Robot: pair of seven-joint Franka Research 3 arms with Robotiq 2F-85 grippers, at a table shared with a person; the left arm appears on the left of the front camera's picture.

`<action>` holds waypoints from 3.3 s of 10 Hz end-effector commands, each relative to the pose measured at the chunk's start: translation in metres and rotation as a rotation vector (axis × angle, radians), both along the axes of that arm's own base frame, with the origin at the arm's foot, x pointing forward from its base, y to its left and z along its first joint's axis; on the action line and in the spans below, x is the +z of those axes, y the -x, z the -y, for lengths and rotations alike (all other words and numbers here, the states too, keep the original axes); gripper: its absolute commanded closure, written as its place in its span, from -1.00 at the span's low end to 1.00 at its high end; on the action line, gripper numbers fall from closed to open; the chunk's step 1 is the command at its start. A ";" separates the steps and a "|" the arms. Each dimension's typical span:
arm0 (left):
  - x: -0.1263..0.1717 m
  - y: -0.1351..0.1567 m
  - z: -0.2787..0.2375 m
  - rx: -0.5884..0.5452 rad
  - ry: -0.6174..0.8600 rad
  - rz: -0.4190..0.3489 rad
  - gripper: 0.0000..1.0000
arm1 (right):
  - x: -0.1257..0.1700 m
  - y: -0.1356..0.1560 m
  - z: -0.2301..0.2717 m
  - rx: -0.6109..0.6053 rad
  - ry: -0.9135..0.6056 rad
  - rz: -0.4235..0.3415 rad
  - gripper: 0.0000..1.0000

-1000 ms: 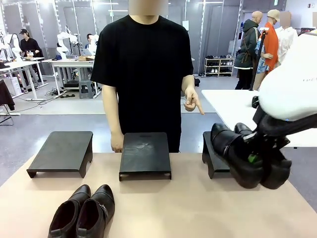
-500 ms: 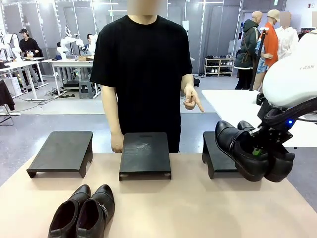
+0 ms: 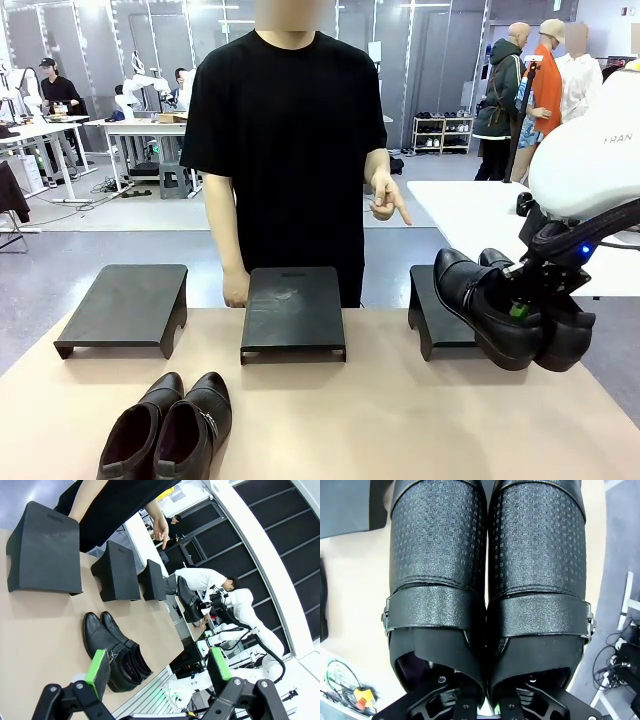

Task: Place the shoes on the stand as instructed by the person.
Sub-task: Pick up one pair of Shoes and place it on the Shoes Stand indicated by the person.

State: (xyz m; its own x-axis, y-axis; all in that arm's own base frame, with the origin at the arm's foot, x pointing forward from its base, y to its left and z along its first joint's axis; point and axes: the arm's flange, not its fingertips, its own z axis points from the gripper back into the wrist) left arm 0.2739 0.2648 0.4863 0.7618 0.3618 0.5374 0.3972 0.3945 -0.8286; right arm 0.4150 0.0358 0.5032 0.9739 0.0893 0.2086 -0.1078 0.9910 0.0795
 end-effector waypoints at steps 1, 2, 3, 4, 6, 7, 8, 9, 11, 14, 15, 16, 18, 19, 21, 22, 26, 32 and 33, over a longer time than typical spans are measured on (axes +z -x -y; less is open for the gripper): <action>0.001 0.002 -0.002 -0.014 -0.004 0.008 -1.00 | 0.000 0.000 0.000 0.000 0.000 0.000 0.83; 0.001 0.002 -0.002 -0.014 -0.004 0.008 -1.00 | -0.001 -0.019 0.003 -0.022 0.010 0.027 0.83; 0.001 0.002 -0.002 -0.014 -0.004 0.008 -1.00 | -0.002 -0.035 0.004 0.000 0.003 0.031 0.83; 0.001 0.002 -0.002 -0.014 -0.004 0.008 -1.00 | -0.003 -0.051 0.003 0.012 0.030 0.053 0.83; 0.001 0.002 -0.002 -0.014 -0.004 0.008 -1.00 | -0.008 -0.078 0.001 0.022 0.091 0.052 0.83; 0.001 0.002 -0.002 -0.014 -0.004 0.008 -1.00 | -0.013 -0.092 0.003 0.019 0.094 0.049 0.83; 0.001 0.002 -0.002 -0.014 -0.004 0.008 -1.00 | -0.019 -0.103 0.005 0.027 0.071 0.045 0.83; 0.001 0.002 -0.002 -0.014 -0.004 0.008 -1.00 | -0.025 -0.114 0.007 0.034 0.072 0.063 0.83; 0.001 0.002 -0.002 -0.014 -0.004 0.008 -1.00 | -0.035 -0.133 0.010 0.015 0.066 0.087 0.83; 0.001 0.002 -0.002 -0.014 -0.004 0.008 -1.00 | -0.055 -0.152 0.007 0.001 0.066 0.137 0.83; 0.001 0.002 -0.002 -0.014 -0.004 0.008 -1.00 | -0.063 -0.157 0.007 -0.010 0.068 0.151 0.83; 0.001 0.002 -0.002 -0.014 -0.004 0.008 -1.00 | -0.070 -0.162 0.008 -0.016 0.061 0.165 0.83; 0.001 0.002 -0.002 -0.014 -0.004 0.008 -1.00 | -0.082 -0.170 0.013 -0.034 0.072 0.207 0.83; 0.001 0.002 -0.002 -0.014 -0.004 0.008 -1.00 | -0.083 -0.173 0.015 -0.039 0.070 0.230 0.83; 0.001 0.002 -0.002 -0.014 -0.004 0.008 -1.00 | -0.086 -0.173 0.014 -0.039 0.077 0.218 0.83; 0.001 0.002 -0.002 -0.014 -0.004 0.008 -1.00 | -0.090 -0.175 0.015 -0.044 0.072 0.219 0.83; 0.001 0.002 -0.002 -0.014 -0.004 0.008 -1.00 | -0.094 -0.177 0.019 -0.063 0.045 0.226 0.83; 0.001 0.002 -0.002 -0.014 -0.004 0.008 -1.00 | -0.094 -0.175 0.021 -0.074 0.025 0.229 -0.53; 0.001 0.002 -0.002 -0.014 -0.004 0.008 -1.00 | -0.094 -0.175 0.021 -0.076 0.025 0.228 -0.86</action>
